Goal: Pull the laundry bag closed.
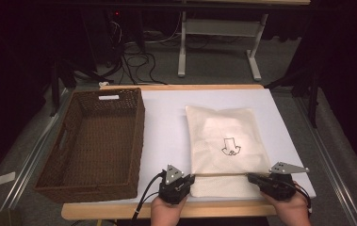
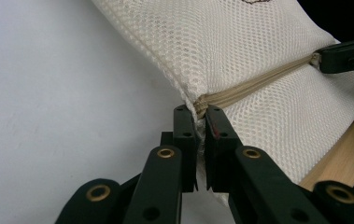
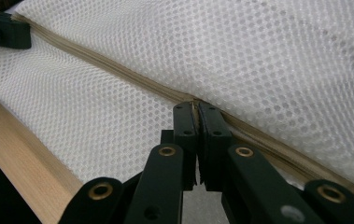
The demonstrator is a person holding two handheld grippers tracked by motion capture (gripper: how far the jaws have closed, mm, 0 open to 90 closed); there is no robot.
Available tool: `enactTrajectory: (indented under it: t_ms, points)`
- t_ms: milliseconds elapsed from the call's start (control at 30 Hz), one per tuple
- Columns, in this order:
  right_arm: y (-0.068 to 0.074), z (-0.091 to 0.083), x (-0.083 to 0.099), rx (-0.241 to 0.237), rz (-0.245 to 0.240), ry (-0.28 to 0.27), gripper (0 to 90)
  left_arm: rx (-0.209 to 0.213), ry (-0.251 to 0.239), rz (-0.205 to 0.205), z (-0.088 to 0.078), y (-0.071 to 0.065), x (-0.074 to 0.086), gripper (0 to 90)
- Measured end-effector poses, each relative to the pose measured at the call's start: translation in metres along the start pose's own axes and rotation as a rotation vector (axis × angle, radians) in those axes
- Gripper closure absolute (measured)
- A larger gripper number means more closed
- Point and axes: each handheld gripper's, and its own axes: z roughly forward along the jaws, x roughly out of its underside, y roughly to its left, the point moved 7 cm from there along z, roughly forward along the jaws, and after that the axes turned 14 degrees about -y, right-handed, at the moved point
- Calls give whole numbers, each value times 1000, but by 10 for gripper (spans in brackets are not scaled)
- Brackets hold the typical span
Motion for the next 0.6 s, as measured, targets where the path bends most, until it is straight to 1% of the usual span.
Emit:
enactTrajectory:
  t_ms: [133, 167, 200, 233, 267, 300, 333, 367, 400, 433, 467, 500, 533, 600]
  points:
    - [-7, -4, 1, 16, 4, -6, 884, -12, -2, 4, 0, 0, 0, 852]
    - [-12, -9, 2, 34, 17, -8, 883, -15, -2, 3, 0, 1, 0, 853]
    - [-12, -9, 2, 34, 17, -8, 883, -11, -2, -1, 0, 1, 0, 853]
    - [-20, -15, 4, 50, 31, -13, 884, -12, -1, -1, 0, 1, 0, 853]
    - [-20, -15, 4, 50, 31, -13, 884, -12, -1, -1, 0, 1, 0, 853]
    - [-24, -18, 5, 60, 41, -15, 884, -11, 1, 0, 0, 1, 0, 853]
    - [-32, -24, 6, 71, 50, -20, 884, -10, 3, 0, 0, 1, 0, 853]
    - [-36, -26, 7, 79, 43, -25, 884, -11, 3, 4, 0, 0, 0, 853]
    - [-36, -26, 7, 79, 43, -25, 884, -11, 3, 4, 0, 0, 0, 853]
    - [-41, -32, 9, 94, 45, -21, 884, -10, 4, 3, 0, 0, 0, 853]
    - [-41, -32, 9, 94, 45, -21, 884, -10, 4, 3, 0, 0, 0, 853]
    - [-45, -36, 10, 101, 47, -25, 884, -9, 5, 5, 0, 0, 0, 853]
    - [-46, -36, 10, 104, 51, -33, 883, -12, 9, 4, 0, 0, 0, 853]
    - [-50, -40, 12, 116, 52, -26, 884, -18, 8, 6, 0, 1, 0, 855]
